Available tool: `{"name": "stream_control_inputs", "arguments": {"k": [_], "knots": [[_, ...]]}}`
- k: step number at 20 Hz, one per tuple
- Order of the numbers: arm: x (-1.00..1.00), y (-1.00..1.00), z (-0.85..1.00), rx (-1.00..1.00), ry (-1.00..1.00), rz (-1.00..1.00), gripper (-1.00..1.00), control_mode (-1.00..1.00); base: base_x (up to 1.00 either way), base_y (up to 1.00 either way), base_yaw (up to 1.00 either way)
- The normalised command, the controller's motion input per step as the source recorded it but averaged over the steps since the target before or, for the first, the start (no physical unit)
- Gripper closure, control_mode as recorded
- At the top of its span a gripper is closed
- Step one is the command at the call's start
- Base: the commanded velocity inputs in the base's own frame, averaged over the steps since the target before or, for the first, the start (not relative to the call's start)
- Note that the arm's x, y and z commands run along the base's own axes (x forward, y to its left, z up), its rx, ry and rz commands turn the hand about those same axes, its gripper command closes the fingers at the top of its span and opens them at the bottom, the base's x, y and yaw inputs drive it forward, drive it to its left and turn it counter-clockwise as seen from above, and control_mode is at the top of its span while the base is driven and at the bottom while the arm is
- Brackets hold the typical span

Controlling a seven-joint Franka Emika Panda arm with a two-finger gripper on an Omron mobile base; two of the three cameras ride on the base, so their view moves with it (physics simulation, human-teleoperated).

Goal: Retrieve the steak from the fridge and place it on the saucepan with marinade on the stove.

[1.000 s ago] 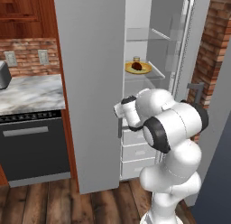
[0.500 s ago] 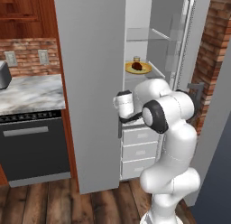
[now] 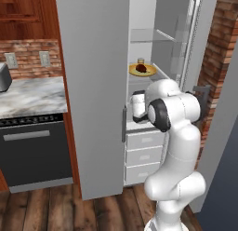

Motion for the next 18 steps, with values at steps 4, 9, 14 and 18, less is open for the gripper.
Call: {"name": "stream_control_inputs", "arguments": {"k": [4,9,14,18], "knots": [[-0.44,-0.60,0.00,0.02,0.00,-0.01,-1.00,-1.00,0.00,0.00,0.00],[-0.37,-0.51,0.00,0.00,0.00,-0.01,-1.00,-1.00,0.00,0.00,0.00],[-0.31,-0.45,0.00,0.00,-0.02,0.00,-1.00,-1.00,0.00,0.00,0.00],[-0.19,-0.39,0.00,0.00,-0.02,0.00,-1.00,-1.00,0.00,0.00,0.00]]}}
